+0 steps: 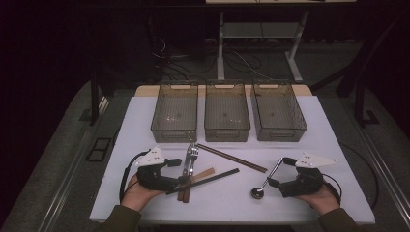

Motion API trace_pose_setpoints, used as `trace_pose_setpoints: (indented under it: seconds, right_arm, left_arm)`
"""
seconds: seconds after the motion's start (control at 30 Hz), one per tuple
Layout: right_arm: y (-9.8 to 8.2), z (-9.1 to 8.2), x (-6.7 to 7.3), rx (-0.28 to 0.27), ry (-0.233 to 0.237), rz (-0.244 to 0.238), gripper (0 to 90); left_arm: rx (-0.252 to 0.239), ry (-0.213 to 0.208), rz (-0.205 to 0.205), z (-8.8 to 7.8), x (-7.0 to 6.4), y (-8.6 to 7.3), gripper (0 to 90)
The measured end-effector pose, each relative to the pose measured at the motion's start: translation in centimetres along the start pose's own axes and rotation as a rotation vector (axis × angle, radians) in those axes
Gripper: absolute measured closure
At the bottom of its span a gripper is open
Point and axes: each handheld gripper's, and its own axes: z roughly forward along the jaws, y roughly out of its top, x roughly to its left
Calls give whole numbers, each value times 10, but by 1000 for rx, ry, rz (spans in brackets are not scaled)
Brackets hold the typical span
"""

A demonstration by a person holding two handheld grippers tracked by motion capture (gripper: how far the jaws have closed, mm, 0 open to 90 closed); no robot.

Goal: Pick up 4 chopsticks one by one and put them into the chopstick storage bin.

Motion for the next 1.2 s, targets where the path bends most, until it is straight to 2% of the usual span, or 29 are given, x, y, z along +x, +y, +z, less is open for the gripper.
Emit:
trace_pose_setpoints:
  seconds: [0.2, 0.8, 1.03, 1.2]
  right_arm:
    - [0, 0, 0, 0, 5, 0, 37]
    - [0, 0, 0, -4, 5, 5, 37]
    - [0, 1, 0, -2, 10, 8, 37]
    - [0, 0, 0, -6, 6, 13, 37]
  left_arm:
    - [-3, -3, -2, 2, -2, 3, 394]
    - [39, -21, 22, 18, -12, 12, 588]
    - [57, -40, 29, 30, -17, 18, 656]
    - [89, -45, 26, 41, -20, 23, 696]
